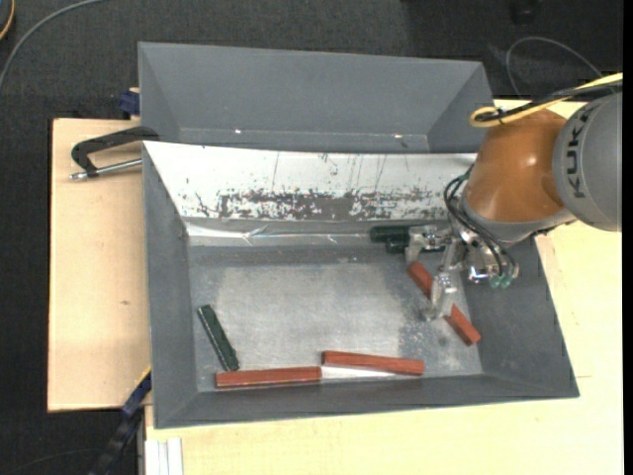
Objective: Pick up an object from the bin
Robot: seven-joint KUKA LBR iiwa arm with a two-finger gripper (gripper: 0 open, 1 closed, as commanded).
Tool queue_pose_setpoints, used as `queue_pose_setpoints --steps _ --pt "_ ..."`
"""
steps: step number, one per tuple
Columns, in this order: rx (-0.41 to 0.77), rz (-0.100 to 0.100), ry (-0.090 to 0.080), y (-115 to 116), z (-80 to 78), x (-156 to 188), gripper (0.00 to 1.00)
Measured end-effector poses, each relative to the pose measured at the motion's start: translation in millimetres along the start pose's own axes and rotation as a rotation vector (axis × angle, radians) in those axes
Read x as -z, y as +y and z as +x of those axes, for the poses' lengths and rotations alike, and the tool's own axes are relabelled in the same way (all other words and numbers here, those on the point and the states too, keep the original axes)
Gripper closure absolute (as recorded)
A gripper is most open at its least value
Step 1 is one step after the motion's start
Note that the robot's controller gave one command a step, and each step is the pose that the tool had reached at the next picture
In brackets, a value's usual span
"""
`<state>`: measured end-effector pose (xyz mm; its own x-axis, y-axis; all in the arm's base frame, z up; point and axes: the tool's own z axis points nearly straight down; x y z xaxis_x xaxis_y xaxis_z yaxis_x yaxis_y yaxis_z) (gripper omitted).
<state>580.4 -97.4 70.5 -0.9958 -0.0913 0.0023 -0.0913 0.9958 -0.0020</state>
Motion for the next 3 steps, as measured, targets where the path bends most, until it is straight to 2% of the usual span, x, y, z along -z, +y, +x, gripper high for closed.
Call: queue_pose_setpoints --steps 1,2,3 --pt "-0.166 -0.004 0.0 -28.5 7.6 -0.6 0.0" --pt "-0.169 -0.006 -0.006 -27.4 5.4 1.0 1.0" --pt "-0.127 0.002 -0.018 -40.9 17.1 208.2 1.0"
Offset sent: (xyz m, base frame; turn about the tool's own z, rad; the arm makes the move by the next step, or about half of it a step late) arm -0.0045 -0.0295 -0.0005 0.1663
